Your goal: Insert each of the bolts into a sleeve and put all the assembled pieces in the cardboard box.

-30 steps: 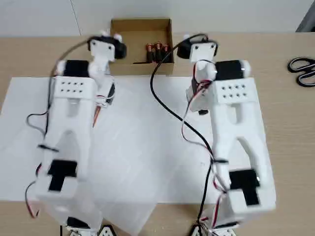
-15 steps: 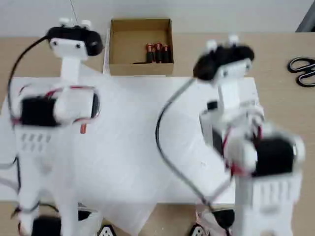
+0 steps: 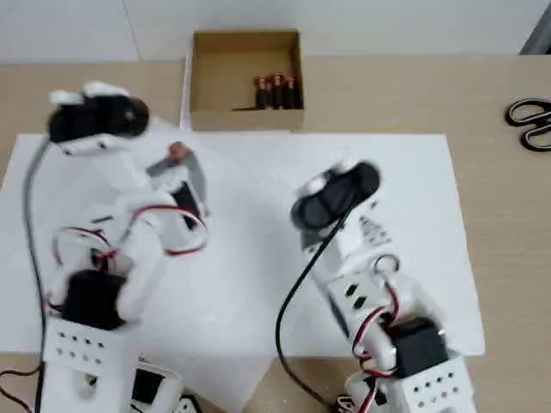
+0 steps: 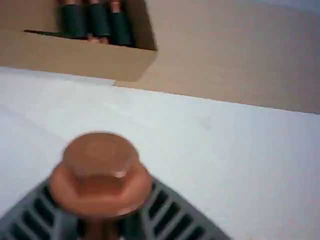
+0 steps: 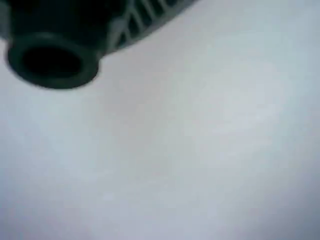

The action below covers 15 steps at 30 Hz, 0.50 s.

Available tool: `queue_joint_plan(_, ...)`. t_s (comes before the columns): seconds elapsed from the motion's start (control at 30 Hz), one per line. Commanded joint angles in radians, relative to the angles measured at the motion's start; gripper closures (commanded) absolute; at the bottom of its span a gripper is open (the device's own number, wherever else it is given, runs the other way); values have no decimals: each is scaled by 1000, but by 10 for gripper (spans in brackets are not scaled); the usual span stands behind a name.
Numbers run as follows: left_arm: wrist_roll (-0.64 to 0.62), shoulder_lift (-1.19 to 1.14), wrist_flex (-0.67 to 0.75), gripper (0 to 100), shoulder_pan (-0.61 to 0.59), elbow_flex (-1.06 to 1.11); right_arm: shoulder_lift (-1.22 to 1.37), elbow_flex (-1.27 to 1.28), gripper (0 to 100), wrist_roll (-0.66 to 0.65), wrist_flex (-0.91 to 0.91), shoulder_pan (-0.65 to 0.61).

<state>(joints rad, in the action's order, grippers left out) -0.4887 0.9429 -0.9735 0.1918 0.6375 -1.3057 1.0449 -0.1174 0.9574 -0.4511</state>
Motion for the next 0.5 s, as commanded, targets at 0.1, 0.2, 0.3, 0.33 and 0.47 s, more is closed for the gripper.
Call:
queue_joint_plan(0.1, -8, 118, 195, 994, 72, 160, -239, 164, 995, 166, -48, -79)
queue_joint_plan(0.2, -8, 127, 199, 994, 72, 171, -303, 215, 995, 258, -54, -82)
queue_joint_plan(0.3, -11, 127, 199, 994, 86, 171, -326, 221, 995, 276, -54, -85)
queue_joint_plan(0.33, -11, 130, 199, 994, 101, 171, -332, 221, 995, 276, -54, -97)
queue_joint_plan(0.47, -11, 130, 199, 994, 170, 171, -341, 224, 995, 273, -54, -168)
